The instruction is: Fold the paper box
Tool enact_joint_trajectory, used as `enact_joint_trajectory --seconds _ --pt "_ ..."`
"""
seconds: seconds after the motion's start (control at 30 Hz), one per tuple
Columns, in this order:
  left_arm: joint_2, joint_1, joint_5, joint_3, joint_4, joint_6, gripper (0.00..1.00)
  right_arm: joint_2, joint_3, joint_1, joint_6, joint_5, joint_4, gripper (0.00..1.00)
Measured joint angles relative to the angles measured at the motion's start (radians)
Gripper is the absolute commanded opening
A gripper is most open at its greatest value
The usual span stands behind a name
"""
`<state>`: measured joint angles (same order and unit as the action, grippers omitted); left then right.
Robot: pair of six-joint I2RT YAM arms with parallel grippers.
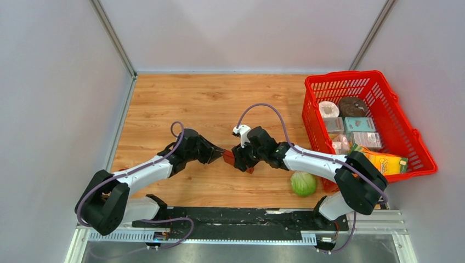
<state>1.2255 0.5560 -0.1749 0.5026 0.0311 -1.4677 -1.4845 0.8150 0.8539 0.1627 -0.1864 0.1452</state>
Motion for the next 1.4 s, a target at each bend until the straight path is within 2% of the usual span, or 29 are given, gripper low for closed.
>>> enact_joint_trajectory --seconds 0.17,0.27,0.47,0.73,0.83,0.9,0.93,1.0,1.07,1.4 --pt "0.013 0.014 0.023 -0.010 0.059 -0.001 0.20 -0.002 -0.014 -0.003 0.010 -0.012 -0.023 0.59" --pt "0.040 0.026 0.026 -0.010 0.103 -0.001 0.19 -0.002 -0.027 -0.014 0.024 -0.018 -0.031 0.68" --pt "0.069 0.053 0.042 0.008 0.118 0.008 0.20 0.005 -0.032 -0.067 0.105 -0.036 -0.008 0.75" --pt "0.100 0.068 0.071 0.059 0.077 0.040 0.20 0.115 -0.036 -0.206 0.253 -0.161 0.117 0.78" --pt "0.106 0.072 0.074 0.063 0.079 0.042 0.20 0.182 -0.050 -0.245 0.280 -0.216 0.158 0.74" --pt "0.106 0.072 0.075 0.063 0.079 0.042 0.20 0.212 -0.055 -0.263 0.288 -0.245 0.178 0.68" --pt "0.106 0.072 0.076 0.063 0.079 0.043 0.20 0.224 -0.061 -0.276 0.291 -0.261 0.185 0.60" --pt "0.106 0.073 0.076 0.063 0.079 0.044 0.20 0.232 -0.072 -0.293 0.287 -0.286 0.197 0.51" --pt "0.106 0.073 0.076 0.063 0.079 0.046 0.20 0.232 -0.084 -0.306 0.282 -0.306 0.209 0.45" --pt "0.118 0.073 0.076 0.073 0.083 0.055 0.19 0.232 -0.119 -0.332 0.273 -0.343 0.209 0.50"
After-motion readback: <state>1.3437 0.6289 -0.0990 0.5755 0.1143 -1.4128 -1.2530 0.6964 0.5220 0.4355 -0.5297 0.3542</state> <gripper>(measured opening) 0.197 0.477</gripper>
